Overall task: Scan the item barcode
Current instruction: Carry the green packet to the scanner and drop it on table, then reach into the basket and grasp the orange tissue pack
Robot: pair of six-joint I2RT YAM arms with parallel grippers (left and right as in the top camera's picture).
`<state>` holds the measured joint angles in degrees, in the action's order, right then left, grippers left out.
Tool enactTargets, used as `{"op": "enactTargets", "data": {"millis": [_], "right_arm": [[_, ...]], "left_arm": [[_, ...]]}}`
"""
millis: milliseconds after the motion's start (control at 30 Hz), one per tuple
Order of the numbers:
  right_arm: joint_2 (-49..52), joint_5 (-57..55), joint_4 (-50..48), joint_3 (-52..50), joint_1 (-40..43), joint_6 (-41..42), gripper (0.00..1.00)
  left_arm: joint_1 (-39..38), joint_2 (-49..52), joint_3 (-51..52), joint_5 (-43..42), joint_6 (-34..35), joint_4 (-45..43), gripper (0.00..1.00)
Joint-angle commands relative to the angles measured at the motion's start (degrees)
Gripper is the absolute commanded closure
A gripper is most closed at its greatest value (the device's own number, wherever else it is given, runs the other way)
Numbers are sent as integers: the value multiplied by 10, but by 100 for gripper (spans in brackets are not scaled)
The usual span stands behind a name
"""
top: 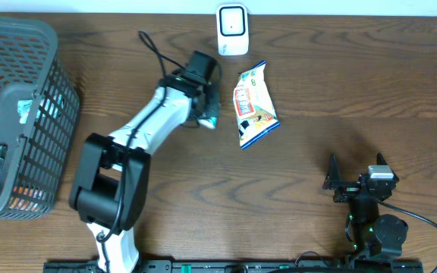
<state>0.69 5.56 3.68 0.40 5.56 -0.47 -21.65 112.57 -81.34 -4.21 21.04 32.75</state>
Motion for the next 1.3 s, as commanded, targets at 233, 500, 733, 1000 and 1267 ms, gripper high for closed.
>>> {"op": "enactTargets", "data": {"millis": [233,500,733,1000,1267], "right_arm": [[-3,0,2,-1,5,6,1],[-3,0,2,-1,5,6,1],[-3,0,2,-1,5,6,1],[-3,0,2,-1,5,6,1],[-3,0,2,-1,5,7,1]], "left_arm": [[46,-20,-13,16,5,3,64],[58,-66,-17,-42,5,6,32],[144,-268,-21,-41,5,6,30],[366,-476,-21,38,-19,32,30],[601,-519,-21,112,-19,115,30]]}}
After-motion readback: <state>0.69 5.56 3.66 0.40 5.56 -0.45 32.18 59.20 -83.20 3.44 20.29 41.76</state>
